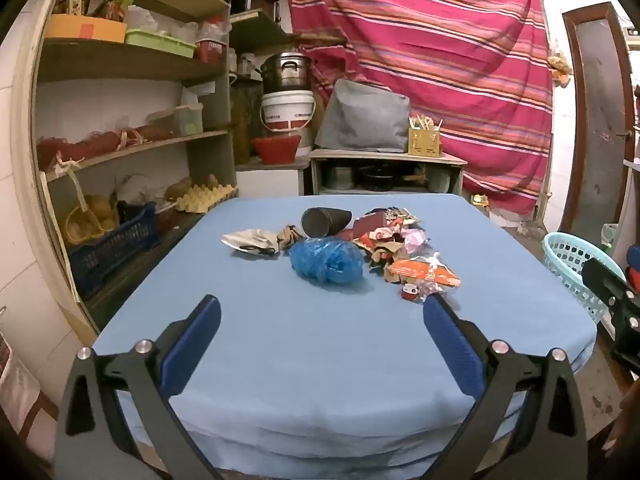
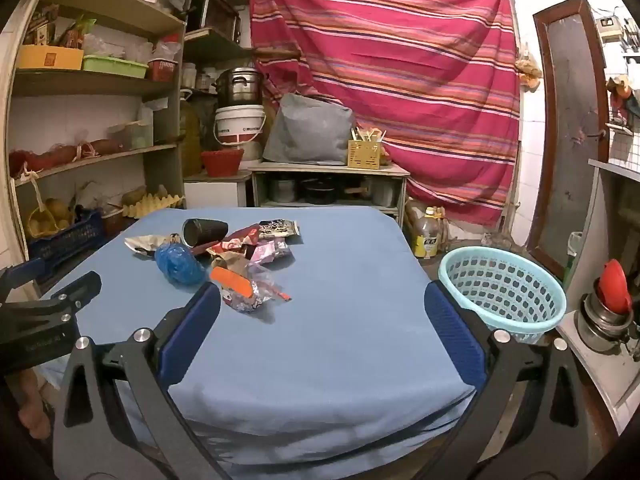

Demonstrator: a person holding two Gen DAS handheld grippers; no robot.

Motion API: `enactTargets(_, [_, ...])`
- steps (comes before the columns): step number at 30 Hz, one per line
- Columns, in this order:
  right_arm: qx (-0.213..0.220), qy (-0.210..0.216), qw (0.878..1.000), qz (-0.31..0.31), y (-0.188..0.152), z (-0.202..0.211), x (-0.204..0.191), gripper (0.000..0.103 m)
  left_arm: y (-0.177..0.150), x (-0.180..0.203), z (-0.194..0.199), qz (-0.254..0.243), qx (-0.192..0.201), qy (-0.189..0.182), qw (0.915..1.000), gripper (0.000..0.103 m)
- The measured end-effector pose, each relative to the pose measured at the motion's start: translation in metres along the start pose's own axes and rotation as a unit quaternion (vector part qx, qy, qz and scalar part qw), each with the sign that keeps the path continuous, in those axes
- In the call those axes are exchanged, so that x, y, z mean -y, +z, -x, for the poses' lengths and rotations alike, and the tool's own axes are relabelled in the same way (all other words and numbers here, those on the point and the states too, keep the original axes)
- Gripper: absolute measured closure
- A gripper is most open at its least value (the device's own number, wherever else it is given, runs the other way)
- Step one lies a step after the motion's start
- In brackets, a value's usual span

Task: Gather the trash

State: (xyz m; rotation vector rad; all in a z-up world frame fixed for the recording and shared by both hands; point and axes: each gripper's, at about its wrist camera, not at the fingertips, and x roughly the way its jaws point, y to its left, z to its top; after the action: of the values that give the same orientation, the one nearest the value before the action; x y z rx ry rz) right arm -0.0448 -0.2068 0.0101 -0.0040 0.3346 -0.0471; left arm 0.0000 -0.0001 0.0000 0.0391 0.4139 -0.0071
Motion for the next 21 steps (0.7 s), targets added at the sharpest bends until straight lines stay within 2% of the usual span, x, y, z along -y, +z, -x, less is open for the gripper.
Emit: enactTargets(21, [0.006,0.006,1.000,0.000,-0.0031,-0.0016,0.0027,0.004,0.0032,-0.0097,-0.0028,0.006,0.001,-0.003,1.0000,0.004])
